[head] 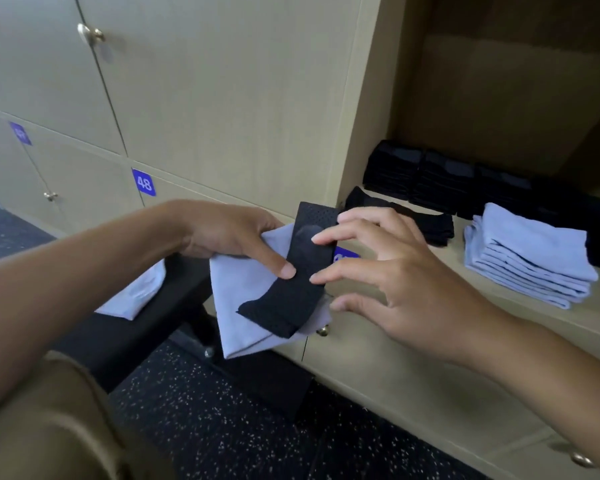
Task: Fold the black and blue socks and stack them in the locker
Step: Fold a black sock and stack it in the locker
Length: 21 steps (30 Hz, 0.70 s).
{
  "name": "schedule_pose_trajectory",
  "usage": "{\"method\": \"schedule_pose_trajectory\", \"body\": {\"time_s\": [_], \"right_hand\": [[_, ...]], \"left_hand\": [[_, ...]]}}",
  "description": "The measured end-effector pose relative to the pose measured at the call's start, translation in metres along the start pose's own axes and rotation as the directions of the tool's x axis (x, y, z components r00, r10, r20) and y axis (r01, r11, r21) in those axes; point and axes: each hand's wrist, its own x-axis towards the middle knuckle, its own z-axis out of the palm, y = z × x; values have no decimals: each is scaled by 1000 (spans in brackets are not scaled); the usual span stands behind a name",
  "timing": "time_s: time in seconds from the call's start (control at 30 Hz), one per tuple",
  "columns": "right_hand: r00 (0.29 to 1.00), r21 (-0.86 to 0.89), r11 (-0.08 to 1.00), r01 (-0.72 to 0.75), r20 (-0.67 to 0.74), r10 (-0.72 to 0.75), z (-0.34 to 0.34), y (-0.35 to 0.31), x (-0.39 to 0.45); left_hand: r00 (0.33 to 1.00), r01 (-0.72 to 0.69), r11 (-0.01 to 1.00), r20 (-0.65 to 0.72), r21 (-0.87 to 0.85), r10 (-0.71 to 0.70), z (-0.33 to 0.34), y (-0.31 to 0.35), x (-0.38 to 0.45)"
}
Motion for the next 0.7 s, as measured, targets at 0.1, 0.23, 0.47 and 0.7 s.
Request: {"method": "schedule_pose_trajectory", "body": {"time_s": [0.1,0.23,0.47,0.7], "right_hand": [[999,-99,995,31,-30,-34,2,-3,0],[996,-246,967,71,-39,-83,-3,-9,0],[980,-24,995,93,181,-87,1,-7,-3],[962,-57,974,221,180,-208,4,-19,-1]], "left_hand": [[998,7,999,60,48,-10,-3,0,7],[989,-27,991,151,133,7,1,4,16],[946,-142,980,309,138,93,6,3,25],[911,-116,992,403,56,83,9,-13,30]]}}
